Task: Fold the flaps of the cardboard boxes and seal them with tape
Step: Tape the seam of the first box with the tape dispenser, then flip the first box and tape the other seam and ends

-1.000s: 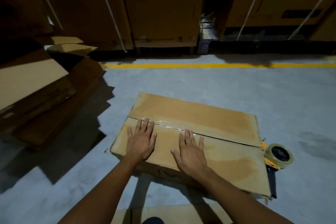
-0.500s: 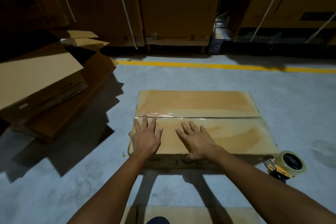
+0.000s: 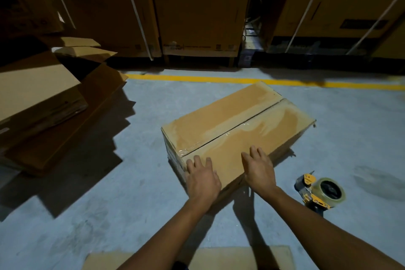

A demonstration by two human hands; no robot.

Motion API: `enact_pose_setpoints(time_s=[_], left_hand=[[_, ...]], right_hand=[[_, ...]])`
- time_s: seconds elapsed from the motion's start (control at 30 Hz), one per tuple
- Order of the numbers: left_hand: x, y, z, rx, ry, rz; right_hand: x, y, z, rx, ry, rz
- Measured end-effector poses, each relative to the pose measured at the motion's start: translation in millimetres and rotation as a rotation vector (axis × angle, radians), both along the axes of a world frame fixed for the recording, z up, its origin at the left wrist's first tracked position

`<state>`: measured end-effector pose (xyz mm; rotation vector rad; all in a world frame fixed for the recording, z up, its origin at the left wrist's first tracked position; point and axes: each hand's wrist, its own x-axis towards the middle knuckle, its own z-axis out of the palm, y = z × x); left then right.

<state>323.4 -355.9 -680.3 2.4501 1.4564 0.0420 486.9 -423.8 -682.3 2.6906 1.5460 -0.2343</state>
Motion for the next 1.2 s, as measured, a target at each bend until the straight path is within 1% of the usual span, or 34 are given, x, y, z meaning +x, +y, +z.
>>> enact_pose_setpoints(time_s=[0.1,0.2,0.27,0.37,0.43,0.5,0.53,0.6,0.67,0.77,0.83,0.9,1.0,1.13,1.2], left_hand=[[26,-19,0,-0.014,-0.06,-0.047],[43,-36,0,-0.041,-0.103,-0.139],[52,-47,2,-0.035,-0.098,-0.231],[70,-53,8,0.09,0.017,-0.363],[88,-51,9,0.14,0.037,-0.432],[107,-47,4,0.117,0.007,-0.529],[116,-45,0,0.091,0.0,-0.578],[135,-43,-6,0.036,0.008,-0.656],[155,-39,-11,-0.002,0.02,-0.687],[182,-27,-20,0.011,0.022,-0.718],[197,-21,-28,0.039,0.018,-0.72],[205,-21,-35,0.061,0.021,-0.7],[206,-23,-43,0.082,0.004,-0.679],[206,-21,-47,0.087,-0.022,-0.659],[206,-21,-49,0.093,-0.041,-0.656]], right_hand=[[15,-20,0,0.05,0.038,0.0],[27,-39,-4,0.123,0.065,-0.08],[32,-49,-13,0.258,0.082,-0.156],[36,-61,-27,0.508,0.13,-0.266],[40,-67,-32,0.639,0.15,-0.356],[48,-76,-37,0.747,0.185,-0.512],[54,-81,-41,0.767,0.221,-0.602],[70,-98,-54,0.719,0.309,-0.767],[91,-121,-72,0.645,0.362,-0.897],[118,-156,-97,0.488,0.463,-1.047],[132,-174,-115,0.395,0.52,-1.079],[145,-184,-135,0.337,0.514,-1.081],[162,-188,-161,0.249,0.506,-1.145],[171,-179,-179,0.289,0.586,-1.366],[172,-173,-180,0.331,0.671,-1.485]])
